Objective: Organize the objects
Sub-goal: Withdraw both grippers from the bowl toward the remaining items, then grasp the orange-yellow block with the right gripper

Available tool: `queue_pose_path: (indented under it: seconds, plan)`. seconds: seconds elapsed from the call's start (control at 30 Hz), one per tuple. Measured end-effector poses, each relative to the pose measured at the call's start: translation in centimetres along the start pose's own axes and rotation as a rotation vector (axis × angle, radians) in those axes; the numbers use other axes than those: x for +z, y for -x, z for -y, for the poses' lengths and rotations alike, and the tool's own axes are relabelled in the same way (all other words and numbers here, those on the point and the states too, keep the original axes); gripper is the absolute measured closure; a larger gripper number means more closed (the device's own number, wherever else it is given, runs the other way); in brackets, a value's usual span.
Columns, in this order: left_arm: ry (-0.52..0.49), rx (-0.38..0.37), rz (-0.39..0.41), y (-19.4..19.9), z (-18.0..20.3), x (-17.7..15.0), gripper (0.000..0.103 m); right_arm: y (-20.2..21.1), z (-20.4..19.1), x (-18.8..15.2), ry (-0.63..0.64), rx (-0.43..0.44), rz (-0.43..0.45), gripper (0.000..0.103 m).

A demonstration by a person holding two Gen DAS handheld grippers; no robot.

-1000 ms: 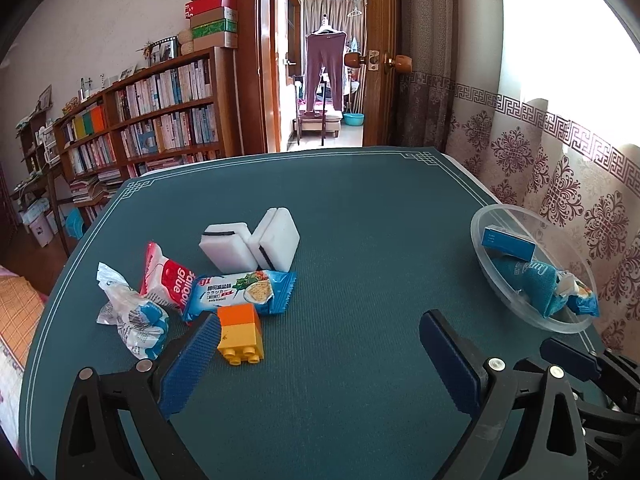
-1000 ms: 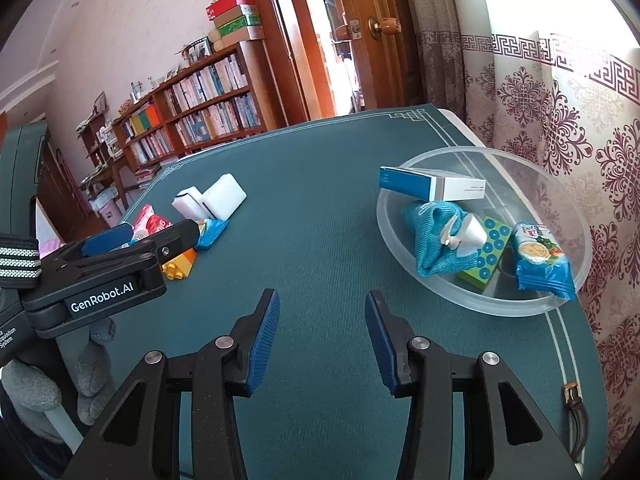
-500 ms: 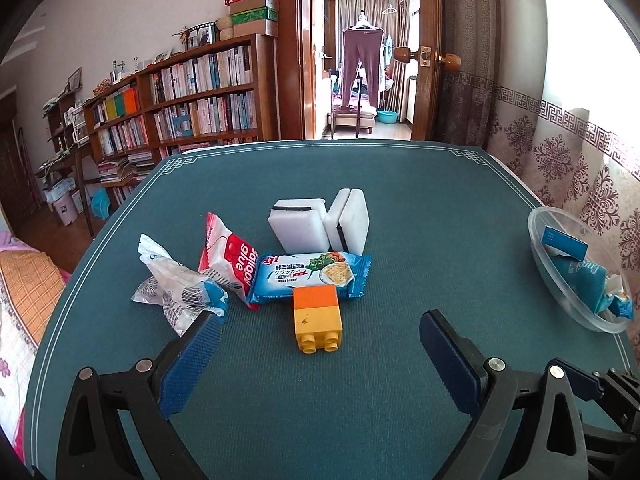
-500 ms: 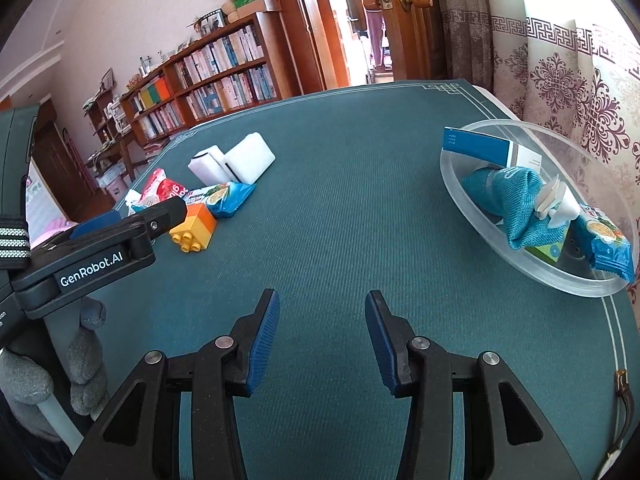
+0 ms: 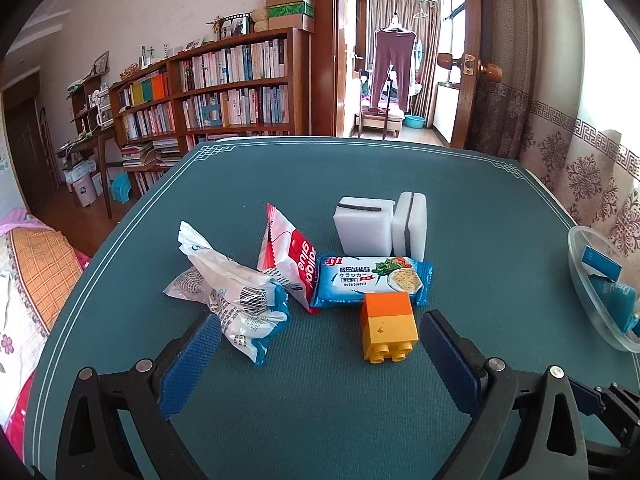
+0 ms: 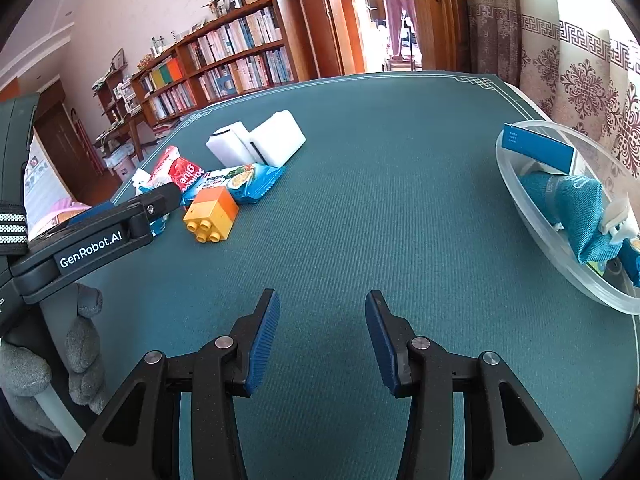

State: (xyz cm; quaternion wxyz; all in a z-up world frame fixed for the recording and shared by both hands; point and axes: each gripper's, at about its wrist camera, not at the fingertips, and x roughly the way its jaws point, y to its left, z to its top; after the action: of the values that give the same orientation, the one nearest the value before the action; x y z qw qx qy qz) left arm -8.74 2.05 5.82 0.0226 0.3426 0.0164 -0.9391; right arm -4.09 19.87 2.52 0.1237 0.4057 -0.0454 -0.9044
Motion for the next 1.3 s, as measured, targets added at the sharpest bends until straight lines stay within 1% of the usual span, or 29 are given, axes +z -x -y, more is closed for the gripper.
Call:
queue_pose_path:
  seconds: [0.1, 0.2, 0.33, 0.43, 0.53, 0.67, 0.8, 0.97, 1.1, 1.13, 1.17, 1.2, 1.23, 1.3]
  plan:
    - [0.052, 0.008, -0.009, -0.5, -1.6, 0.4, 0.002, -0.5, -0.7, 0.4, 0.016, 0.011, -0.004, 0.055]
    - [0.115, 0.026, -0.022, -1.1, -3.7, 0.7, 0.002, -1.0, -1.5, 0.8, 0.033, 0.031, -0.006, 0.05]
    - [0.21, 0.055, -0.037, -1.7, -6.5, 0.8, 0.002, -1.9, -2.9, 1.6, 0.062, 0.072, -0.01, 0.049]
    - [0.263, 0.051, -0.045, -2.0, -7.9, 0.7, 0.0, -2.9, -4.1, 2.3, 0.084, 0.1, -0.016, 0.048]
    - [0.285, 0.054, -0.046, -2.1, -8.5, 0.5, 0.0, -4.0, -5.5, 3.1, 0.105, 0.124, -0.02, 0.047]
    - [0.319, 0.027, -0.053, -2.2, -9.1, 0.3, 0.0, -5.3, -7.3, 3.9, 0.14, 0.147, -0.023, 0.047]
    - [0.34, 0.007, -0.056, -2.2, -9.6, 0.2, 0.0, -6.8, -8.4, 4.7, 0.158, 0.139, -0.024, 0.047]
    - [0.364, -0.011, -0.06, -2.2, -10.2, 0.0, 0.0, -8.9, -8.7, 5.8, 0.134, 0.127, -0.035, 0.047]
    - [0.374, -0.023, -0.063, -2.2, -10.3, 0.0, 0.0, -9.8, -9.1, 6.0, 0.144, 0.114, -0.035, 0.047]
    - [0.377, -0.029, -0.064, -2.2, -10.5, -0.1, 0.0, -9.8, -9.2, 6.0, 0.153, 0.108, -0.032, 0.048]
    - [0.382, -0.035, -0.067, -2.2, -10.6, -0.2, 0.0, -9.8, -9.2, 6.0, 0.16, 0.104, -0.03, 0.051]
    - [0.387, -0.04, -0.07, -2.3, -10.6, -0.1, 0.0, -9.8, -9.3, 5.9, 0.167, 0.098, -0.027, 0.055]
    - [0.39, -0.044, -0.072, -2.3, -10.6, -0.1, 0.0, -9.8, -9.3, 5.8, 0.172, 0.094, -0.026, 0.06]
    - [0.398, -0.053, -0.07, -2.3, -10.7, -0.1, 0.0, -9.7, -9.4, 5.8, 0.173, 0.095, -0.026, 0.064]
